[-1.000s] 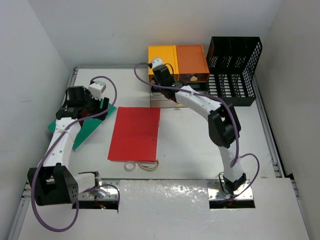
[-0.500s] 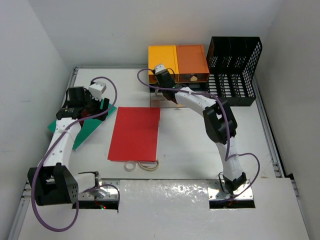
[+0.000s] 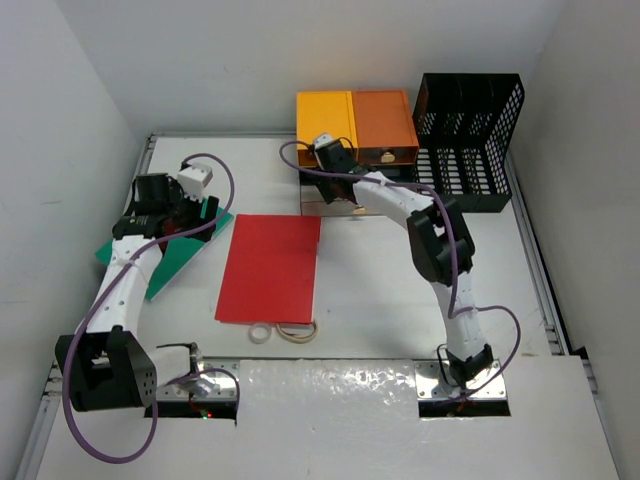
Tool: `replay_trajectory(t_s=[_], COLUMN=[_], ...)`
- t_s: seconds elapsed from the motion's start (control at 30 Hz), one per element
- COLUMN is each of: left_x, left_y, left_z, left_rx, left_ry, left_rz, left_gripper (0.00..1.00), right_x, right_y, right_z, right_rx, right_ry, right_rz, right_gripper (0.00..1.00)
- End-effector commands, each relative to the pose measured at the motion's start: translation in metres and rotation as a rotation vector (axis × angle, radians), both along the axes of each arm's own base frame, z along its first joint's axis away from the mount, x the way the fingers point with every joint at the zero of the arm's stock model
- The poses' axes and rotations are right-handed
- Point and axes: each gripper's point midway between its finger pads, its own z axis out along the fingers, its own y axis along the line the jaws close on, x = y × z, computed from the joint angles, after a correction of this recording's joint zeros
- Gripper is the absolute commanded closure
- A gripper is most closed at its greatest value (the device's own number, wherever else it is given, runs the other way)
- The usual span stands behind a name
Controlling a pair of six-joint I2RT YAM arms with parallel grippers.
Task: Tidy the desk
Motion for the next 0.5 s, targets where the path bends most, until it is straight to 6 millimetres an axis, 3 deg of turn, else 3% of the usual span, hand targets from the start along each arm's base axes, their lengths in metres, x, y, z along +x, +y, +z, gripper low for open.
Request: replay_trajectory(t_s=[0.0,0.03,0.1,0.13,0.17,0.2,0.23,0.27,0.33,0.37,0.4,0.43,0.47], left_x=[0.005,0.005,0.005,0.006,0.005,0.005,0.006,0.006,0.007,0.007,0.009,0.008,0.007], left_y=[-0.002,-0.002,-0.002,-0.001,-0.001,-0.001,-0.001,0.001,0.004,0.009,0.014,0.018,0.028], left_z=[0.013,0.012,0.012,0.012,0.012,0.012,0.012,0.011,0.012,0.01,0.01,0.007,0.004], left_rx=[0.001,0.0,0.0,0.001,0.002,0.003,0.004,0.009,0.017,0.033,0.036,0.045,0.068], left_ry=[-0.054,-0.054,-0.052,-0.053,-0.052,-0.052,-0.053,-0.052,-0.058,-0.055,-0.057,-0.048,-0.038], left_rz=[-0.016,-0.015,-0.013,-0.012,-0.011,-0.01,-0.008,-0.003,0.017,0.044,0.074,0.094,0.133], left_gripper=[0.31,0.31,0.31,0.31,0.31,0.31,0.31,0.31,0.31,0.31,0.31,0.31,0.31], right_x=[-0.003,-0.006,-0.017,-0.025,-0.037,-0.052,-0.07,-0.102,-0.146,-0.193,-0.217,-0.258,-0.282], right_y=[0.005,0.007,0.008,0.011,0.02,0.022,0.04,0.059,0.087,0.112,0.124,0.151,0.154], right_z=[0.068,0.087,0.1,0.123,0.13,0.118,0.121,0.12,0.114,0.103,0.097,0.1,0.081], right_rx=[0.03,0.052,0.061,0.091,0.106,0.104,0.147,0.15,0.164,0.173,0.199,0.265,0.277], right_ry=[-0.084,-0.107,-0.106,-0.132,-0.132,-0.101,-0.088,-0.091,-0.081,-0.055,-0.03,-0.008,0.045], right_rz=[0.057,0.072,0.096,0.113,0.146,0.179,0.268,0.389,0.566,0.741,0.825,0.975,1.043], right_gripper=[0.26,0.22,0.2,0.19,0.19,0.19,0.2,0.22,0.26,0.3,0.33,0.36,0.39])
